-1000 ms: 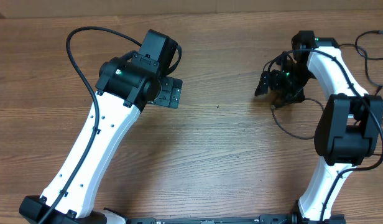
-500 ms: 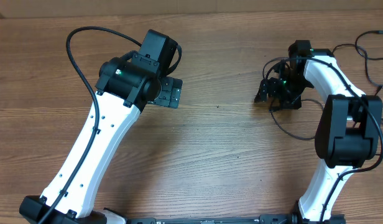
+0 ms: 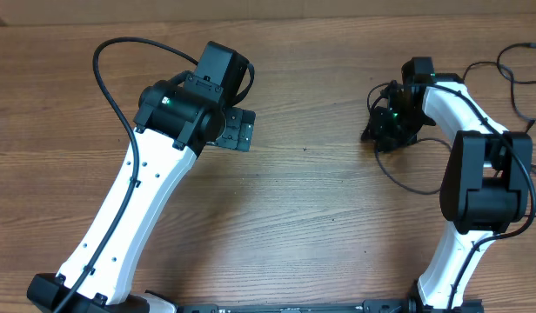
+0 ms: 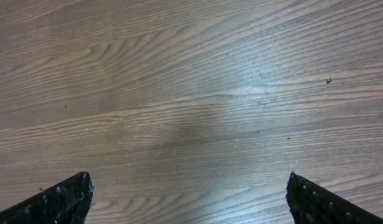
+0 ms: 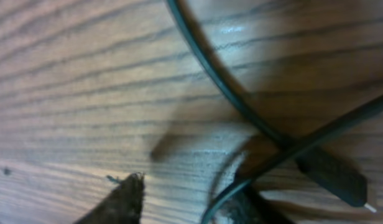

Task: Untangle cables
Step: 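Lift the right gripper up and right, pulling the cable away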

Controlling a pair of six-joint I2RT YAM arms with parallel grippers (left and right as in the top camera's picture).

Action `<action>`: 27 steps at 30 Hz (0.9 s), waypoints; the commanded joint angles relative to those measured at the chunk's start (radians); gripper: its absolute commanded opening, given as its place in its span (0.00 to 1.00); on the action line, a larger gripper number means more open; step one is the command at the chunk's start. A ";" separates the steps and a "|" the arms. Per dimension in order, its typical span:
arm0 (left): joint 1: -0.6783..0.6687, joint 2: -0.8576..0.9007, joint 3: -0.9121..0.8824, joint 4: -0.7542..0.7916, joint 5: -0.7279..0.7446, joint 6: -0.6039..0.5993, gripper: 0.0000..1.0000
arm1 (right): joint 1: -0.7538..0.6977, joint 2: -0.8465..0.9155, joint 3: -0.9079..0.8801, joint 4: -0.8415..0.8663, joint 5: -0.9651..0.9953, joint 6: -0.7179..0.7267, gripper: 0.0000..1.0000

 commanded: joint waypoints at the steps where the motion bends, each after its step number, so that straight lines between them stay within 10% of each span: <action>1: 0.004 0.004 0.010 0.002 0.004 0.008 1.00 | 0.005 0.020 -0.035 0.022 0.000 0.003 0.17; 4: 0.004 0.004 0.010 0.002 0.004 0.008 1.00 | 0.005 0.020 -0.034 0.040 0.000 0.010 0.04; 18: 0.004 0.004 0.010 0.002 0.004 0.008 1.00 | 0.004 -0.004 0.138 -0.130 0.000 0.033 0.04; 27: 0.004 0.004 0.010 0.002 0.004 0.008 1.00 | 0.004 -0.053 0.764 -0.433 0.000 0.033 0.04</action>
